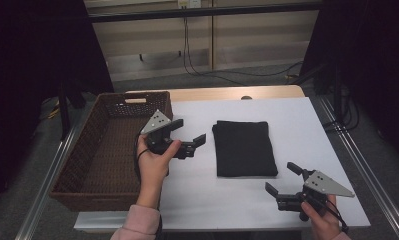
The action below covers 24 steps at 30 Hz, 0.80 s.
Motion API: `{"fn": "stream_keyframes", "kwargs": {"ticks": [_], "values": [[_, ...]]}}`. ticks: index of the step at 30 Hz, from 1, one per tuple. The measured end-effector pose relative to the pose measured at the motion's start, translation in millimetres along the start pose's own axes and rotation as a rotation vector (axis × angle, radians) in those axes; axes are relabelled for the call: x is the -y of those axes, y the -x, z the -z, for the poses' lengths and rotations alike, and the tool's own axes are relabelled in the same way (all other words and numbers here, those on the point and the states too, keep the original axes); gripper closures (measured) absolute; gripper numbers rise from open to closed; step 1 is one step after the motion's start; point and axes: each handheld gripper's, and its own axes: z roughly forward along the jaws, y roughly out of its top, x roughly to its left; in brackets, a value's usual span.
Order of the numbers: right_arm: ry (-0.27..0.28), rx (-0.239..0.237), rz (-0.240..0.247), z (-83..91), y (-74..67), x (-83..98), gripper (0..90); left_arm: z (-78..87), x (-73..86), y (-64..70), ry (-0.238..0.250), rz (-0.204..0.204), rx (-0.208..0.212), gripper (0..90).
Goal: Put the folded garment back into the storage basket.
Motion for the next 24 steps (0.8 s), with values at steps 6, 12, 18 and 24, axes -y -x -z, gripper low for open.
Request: {"fn": "stream_keyframes", "kwargs": {"ticks": [6,12,18,24], "values": [[0.003,-0.006,-0.004,0.1,-0.5,-0.3,1.2,-13.1,0.6,2.1,-0.033,-0.021,0.012,3.4],[0.006,-0.004,0.006,-0.1,-0.4,-0.5,1.2,-24.4,2.5,1.8,-0.034,-0.016,0.026,3.5],[0.003,-0.005,0.002,-0.1,-0.9,-0.4,1.2,-30.7,5.8,0.2,-0.048,-0.005,0.016,3.6],[0.003,-0.007,0.004,-0.4,-1.0,-0.5,1.2,-37.7,7.8,-1.7,-0.058,-0.011,0.017,3.7]]}}
